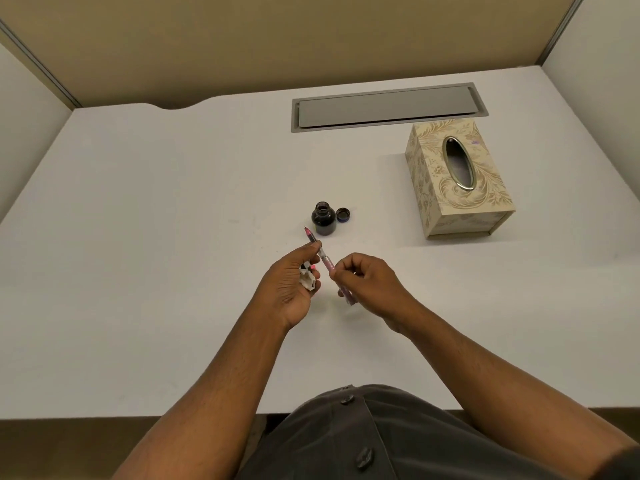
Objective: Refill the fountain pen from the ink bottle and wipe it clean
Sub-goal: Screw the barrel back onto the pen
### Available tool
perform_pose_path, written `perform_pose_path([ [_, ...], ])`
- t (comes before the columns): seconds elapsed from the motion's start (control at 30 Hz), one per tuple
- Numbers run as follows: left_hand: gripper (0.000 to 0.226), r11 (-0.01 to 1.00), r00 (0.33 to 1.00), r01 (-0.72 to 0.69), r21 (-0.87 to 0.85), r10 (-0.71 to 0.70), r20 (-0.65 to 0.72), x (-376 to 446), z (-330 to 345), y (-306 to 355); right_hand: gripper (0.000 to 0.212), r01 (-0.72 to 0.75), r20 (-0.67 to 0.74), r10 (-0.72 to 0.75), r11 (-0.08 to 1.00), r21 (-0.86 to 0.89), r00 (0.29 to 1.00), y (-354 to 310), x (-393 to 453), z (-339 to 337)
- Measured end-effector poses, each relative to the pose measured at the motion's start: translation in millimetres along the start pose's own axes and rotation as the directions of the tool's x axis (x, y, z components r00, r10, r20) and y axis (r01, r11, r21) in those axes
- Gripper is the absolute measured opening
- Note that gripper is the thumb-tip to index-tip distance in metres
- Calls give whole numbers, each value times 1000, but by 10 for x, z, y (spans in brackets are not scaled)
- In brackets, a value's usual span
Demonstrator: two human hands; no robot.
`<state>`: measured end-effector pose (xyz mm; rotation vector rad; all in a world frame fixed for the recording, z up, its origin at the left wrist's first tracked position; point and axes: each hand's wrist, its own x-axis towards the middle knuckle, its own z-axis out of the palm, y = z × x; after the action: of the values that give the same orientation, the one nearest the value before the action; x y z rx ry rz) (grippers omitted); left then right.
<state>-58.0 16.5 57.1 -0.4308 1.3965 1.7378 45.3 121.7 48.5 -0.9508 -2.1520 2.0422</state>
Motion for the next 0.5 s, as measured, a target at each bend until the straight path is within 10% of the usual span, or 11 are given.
perform_pose_path([
  [0.5,8,997,999,-17,70,15,35,3,-28,-64,11,-122,68,106,943,309,992,-21,-31,76],
])
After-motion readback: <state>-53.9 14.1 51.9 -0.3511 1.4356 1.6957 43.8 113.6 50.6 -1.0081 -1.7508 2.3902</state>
